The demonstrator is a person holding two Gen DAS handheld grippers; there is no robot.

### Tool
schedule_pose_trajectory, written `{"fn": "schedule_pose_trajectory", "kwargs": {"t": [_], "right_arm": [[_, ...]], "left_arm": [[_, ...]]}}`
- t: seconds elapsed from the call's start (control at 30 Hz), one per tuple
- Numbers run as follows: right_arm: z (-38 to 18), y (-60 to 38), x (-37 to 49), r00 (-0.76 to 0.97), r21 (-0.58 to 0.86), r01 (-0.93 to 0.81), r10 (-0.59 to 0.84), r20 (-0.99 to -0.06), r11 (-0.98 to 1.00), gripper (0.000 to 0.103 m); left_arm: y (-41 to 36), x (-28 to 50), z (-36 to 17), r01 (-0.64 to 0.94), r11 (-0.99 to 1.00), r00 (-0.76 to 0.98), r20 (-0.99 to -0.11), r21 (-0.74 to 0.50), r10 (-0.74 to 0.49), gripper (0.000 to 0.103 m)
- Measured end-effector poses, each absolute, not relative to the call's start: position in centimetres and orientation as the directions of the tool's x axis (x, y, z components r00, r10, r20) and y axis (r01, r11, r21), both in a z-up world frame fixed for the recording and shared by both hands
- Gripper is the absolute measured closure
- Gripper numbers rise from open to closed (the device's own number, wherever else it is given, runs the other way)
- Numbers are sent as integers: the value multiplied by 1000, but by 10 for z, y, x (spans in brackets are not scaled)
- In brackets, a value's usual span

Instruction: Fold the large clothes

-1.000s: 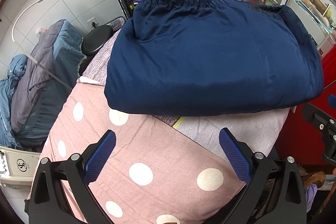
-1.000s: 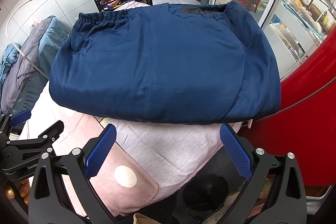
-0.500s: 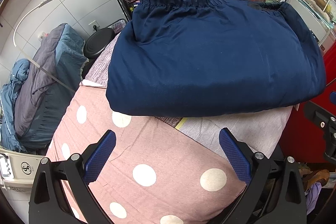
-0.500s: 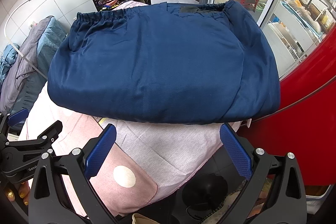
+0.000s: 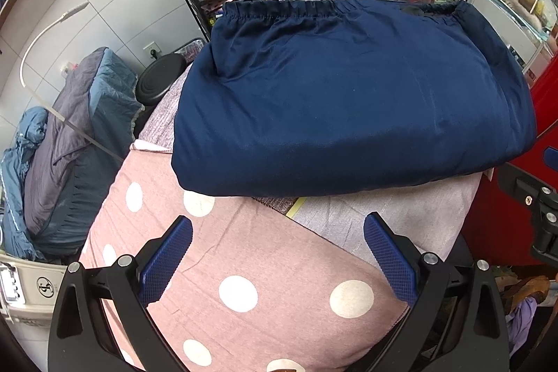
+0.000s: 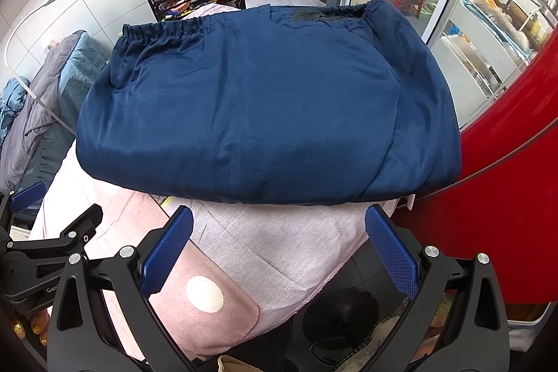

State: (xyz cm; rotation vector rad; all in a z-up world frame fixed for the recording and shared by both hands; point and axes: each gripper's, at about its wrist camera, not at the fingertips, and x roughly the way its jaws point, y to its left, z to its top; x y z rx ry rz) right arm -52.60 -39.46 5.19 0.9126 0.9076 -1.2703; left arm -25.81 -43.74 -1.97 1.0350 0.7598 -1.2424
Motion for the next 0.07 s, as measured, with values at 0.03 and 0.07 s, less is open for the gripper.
{"fn": "schedule_pose_trajectory", "kwargs": {"t": [0.03, 0.07], "right_arm": [[52, -395, -526, 79, 55, 996, -370, -926, 75, 6], [52, -394, -526, 79, 55, 996, -370, -926, 76, 6]], "left_arm": [[-437, -259, -20, 978, 4, 195, -904, 209, -381, 6], [-437, -259, -19, 978, 4, 196, -904, 210, -381, 6]]}}
